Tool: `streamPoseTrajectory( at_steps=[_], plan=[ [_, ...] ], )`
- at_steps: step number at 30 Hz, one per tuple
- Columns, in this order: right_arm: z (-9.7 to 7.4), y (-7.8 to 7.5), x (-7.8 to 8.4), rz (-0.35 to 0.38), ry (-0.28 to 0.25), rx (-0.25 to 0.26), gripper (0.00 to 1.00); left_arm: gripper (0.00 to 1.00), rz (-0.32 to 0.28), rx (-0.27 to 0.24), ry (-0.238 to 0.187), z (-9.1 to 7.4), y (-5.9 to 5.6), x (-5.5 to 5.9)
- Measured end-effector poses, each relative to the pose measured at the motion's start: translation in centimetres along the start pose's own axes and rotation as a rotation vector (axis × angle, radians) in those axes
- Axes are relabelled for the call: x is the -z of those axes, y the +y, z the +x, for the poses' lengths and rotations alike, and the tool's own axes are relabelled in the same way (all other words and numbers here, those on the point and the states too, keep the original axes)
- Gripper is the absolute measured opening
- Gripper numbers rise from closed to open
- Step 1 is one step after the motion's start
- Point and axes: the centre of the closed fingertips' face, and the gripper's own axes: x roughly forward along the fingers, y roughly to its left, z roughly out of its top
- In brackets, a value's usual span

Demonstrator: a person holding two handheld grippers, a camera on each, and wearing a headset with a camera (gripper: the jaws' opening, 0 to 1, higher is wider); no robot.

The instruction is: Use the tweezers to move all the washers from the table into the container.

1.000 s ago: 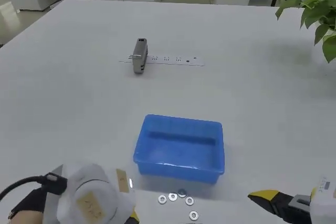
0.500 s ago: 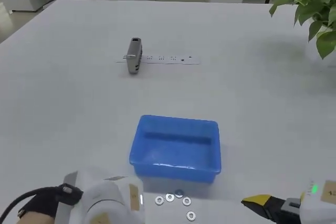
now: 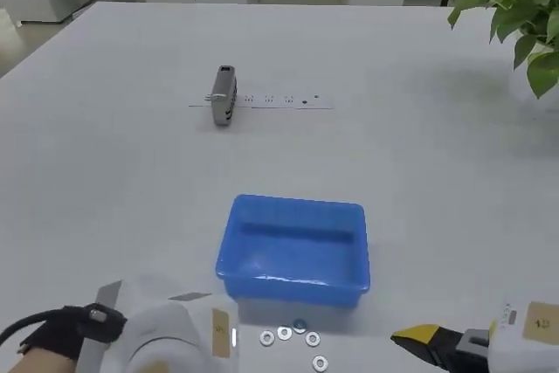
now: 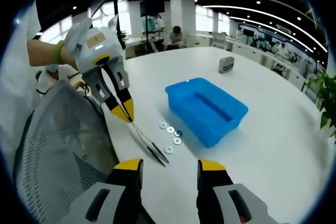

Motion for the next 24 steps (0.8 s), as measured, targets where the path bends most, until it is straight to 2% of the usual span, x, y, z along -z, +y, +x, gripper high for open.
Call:
streamPoseTrajectory(
  at_steps=[8, 18, 24],
  plan=[
    [0.2, 0.5, 0.0, -0.025, 0.002, -0.021, 0.35, 0.00, 0.019, -0.028, -0.057, -2.5, -0.4, -2.7],
    [0.8, 1.9, -0.2, -0.063, -0.001, -0.069, 0.31, 0.00, 0.058, -0.024, -0.078, -4.0, -0.9, -5.3],
    [1.6, 3.9, -0.3, -0.113, 0.004, -0.127, 0.28, 0.00, 0.105, 0.003, -0.072, -4.4, -1.3, -6.5]
  ],
)
